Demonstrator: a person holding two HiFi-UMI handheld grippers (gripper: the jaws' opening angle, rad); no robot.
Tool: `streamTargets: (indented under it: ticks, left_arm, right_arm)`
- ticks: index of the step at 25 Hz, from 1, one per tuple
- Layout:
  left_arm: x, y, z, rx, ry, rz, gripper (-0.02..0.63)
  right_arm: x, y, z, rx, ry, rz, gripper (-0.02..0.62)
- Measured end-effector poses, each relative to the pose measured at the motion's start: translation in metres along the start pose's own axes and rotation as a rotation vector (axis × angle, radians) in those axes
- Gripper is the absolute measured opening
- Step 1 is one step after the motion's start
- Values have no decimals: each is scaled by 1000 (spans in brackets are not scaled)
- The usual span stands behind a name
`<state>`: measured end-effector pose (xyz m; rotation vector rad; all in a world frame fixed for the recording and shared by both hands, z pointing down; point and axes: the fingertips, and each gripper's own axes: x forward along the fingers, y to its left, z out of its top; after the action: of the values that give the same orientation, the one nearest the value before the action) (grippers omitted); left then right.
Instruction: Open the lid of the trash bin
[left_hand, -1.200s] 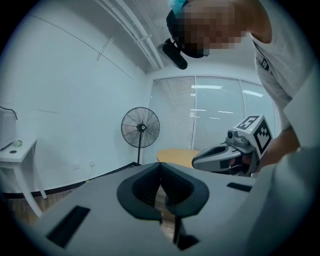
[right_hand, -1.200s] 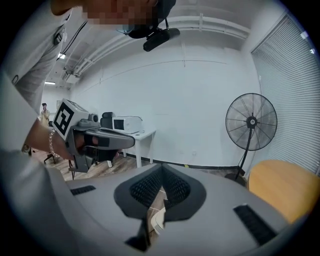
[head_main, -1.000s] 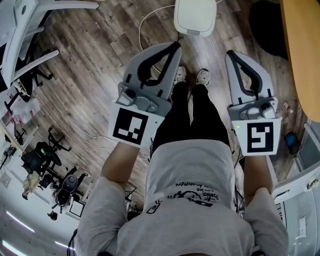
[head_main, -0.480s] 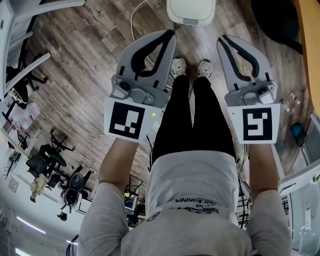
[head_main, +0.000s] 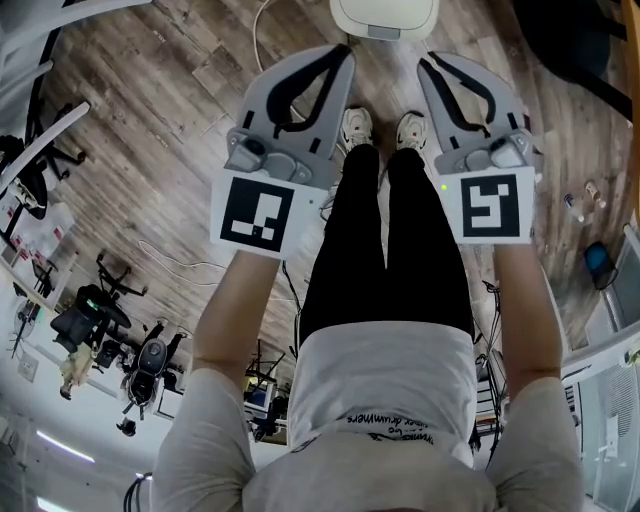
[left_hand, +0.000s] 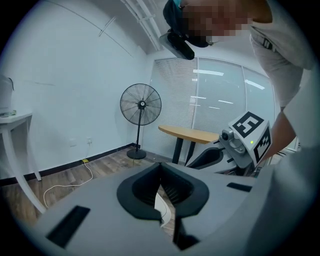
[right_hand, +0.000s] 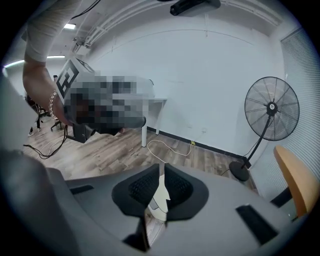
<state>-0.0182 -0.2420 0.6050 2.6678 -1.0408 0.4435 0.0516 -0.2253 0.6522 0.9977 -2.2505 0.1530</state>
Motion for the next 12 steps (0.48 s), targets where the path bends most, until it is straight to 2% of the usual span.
streamTargets:
  ticks: [6, 12]
  left_arm:
    - [16, 6, -34, -27, 27, 6, 15]
    - [28, 9, -63, -15, 55, 0, 15]
  right_arm:
    - [35, 11, -36, -59, 59, 47, 44]
    - [68, 23, -63, -114, 102, 83, 51]
